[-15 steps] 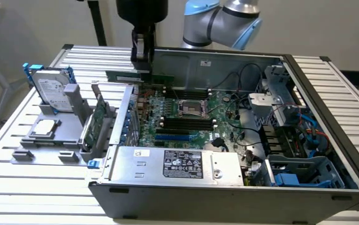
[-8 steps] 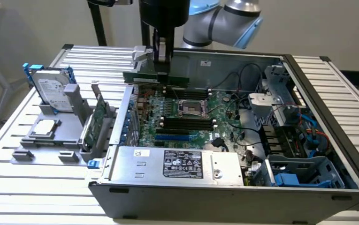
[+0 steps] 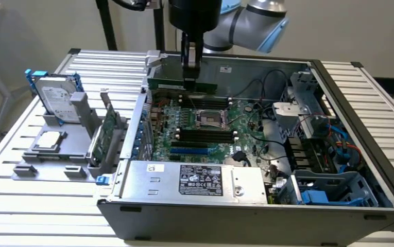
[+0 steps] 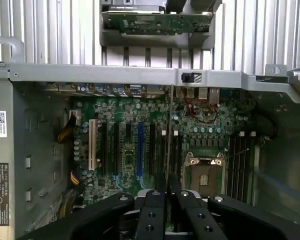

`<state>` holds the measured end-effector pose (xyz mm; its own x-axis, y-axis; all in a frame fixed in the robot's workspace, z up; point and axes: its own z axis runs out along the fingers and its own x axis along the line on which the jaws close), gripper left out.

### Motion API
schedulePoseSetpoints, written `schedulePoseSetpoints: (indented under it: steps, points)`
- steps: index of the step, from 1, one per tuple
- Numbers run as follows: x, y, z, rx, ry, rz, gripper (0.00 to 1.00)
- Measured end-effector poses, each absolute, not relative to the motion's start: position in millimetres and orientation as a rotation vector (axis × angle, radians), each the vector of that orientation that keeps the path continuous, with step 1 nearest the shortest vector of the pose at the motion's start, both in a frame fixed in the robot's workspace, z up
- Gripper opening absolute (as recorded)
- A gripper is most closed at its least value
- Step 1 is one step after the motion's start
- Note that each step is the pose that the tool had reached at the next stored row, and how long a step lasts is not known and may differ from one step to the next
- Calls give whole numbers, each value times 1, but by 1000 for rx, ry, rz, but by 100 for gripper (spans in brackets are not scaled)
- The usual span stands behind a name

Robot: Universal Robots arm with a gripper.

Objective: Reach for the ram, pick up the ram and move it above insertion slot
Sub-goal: 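Pick up the ram and move it above insertion slot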

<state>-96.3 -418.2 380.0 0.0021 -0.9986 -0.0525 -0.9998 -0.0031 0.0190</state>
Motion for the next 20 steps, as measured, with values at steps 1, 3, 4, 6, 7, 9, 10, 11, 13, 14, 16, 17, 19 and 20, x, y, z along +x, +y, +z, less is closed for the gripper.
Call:
schedulePoseSetpoints:
  steps: [1,3,4,6,7,9,10,11,13,14,16,17,19,20]
  points:
    - [-94,-416,379,-2206,2201,80,14]
    - [-89,-413,378,-2205,2200,82,14]
    - [-86,-412,378,-2205,2199,83,14]
    - [-80,-409,377,-2204,2198,85,14]
    - [-78,-408,377,-2204,2198,86,14]
    - [-73,-405,376,-2203,2197,88,14]
    - [-71,-404,375,-2202,2196,89,14]
    - [-70,-403,375,-2202,2196,90,14]
    - [-66,-400,374,-2201,2195,91,14]
    - [-65,-399,373,-2200,2194,93,14]
    - [-63,-397,372,-2197,2190,96,14]
    - [-61,-397,372,-2195,2189,97,14]
    - [-59,-395,371,-2191,2185,100,14]
    - [-58,-395,371,-2189,2182,101,14]
